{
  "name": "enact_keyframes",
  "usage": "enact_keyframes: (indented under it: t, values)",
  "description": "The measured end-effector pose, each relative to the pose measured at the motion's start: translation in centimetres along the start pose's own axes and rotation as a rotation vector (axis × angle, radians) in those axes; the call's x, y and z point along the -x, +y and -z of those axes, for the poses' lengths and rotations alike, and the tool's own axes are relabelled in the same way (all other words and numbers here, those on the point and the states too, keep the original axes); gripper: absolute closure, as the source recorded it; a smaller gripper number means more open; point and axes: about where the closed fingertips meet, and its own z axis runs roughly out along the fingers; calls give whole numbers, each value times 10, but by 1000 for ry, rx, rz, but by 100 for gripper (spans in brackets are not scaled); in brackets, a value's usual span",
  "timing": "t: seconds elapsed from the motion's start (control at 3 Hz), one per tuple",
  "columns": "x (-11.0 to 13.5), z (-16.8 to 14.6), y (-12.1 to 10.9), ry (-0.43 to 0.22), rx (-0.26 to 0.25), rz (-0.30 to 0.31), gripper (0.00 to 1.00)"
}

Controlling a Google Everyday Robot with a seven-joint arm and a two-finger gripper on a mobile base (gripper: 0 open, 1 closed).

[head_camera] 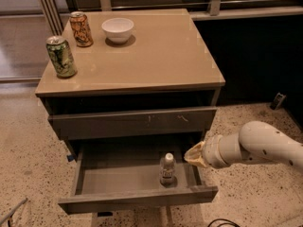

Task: Pick blue plastic bottle from middle drawer and place on counter

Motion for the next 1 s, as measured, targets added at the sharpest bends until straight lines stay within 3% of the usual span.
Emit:
enact_keyframes:
  t: [1.0]
  values:
    - [-20, -62, 2, -20, 47, -28, 38]
